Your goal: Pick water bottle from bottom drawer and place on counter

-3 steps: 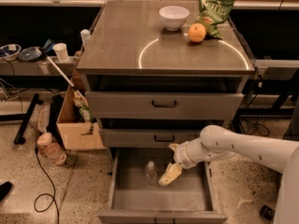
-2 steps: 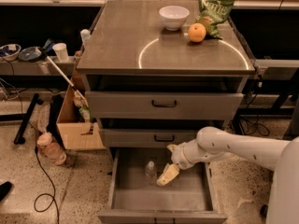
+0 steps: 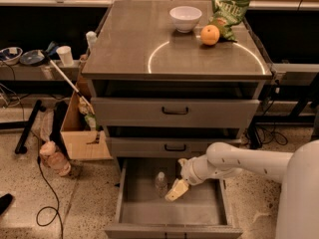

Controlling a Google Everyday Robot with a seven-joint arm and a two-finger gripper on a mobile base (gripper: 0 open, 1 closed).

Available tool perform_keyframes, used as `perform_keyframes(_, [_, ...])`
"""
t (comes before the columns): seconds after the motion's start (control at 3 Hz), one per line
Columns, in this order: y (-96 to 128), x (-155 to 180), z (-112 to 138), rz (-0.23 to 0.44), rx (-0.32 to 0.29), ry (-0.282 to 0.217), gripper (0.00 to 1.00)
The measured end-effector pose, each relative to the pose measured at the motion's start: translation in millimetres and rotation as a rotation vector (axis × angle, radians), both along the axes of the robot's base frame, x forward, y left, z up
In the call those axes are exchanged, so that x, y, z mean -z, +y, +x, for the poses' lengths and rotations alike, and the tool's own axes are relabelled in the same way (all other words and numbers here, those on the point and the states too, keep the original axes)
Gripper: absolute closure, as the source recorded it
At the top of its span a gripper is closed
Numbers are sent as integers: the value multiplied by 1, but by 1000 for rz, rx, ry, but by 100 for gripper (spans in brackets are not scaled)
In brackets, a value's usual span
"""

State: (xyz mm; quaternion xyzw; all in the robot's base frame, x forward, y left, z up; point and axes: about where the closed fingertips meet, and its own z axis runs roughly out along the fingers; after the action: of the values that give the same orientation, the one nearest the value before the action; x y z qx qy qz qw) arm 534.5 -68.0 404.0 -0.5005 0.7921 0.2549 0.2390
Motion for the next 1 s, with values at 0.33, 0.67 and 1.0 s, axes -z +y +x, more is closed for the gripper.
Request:
perform_keyframes(0.33, [2,11,1,-10,15,-1,0])
perform_keyframes(0.67, [9,23,4,-24,29,-10,0])
perform_keyframes(1.0, [28,38,21,-44,16,-26,0])
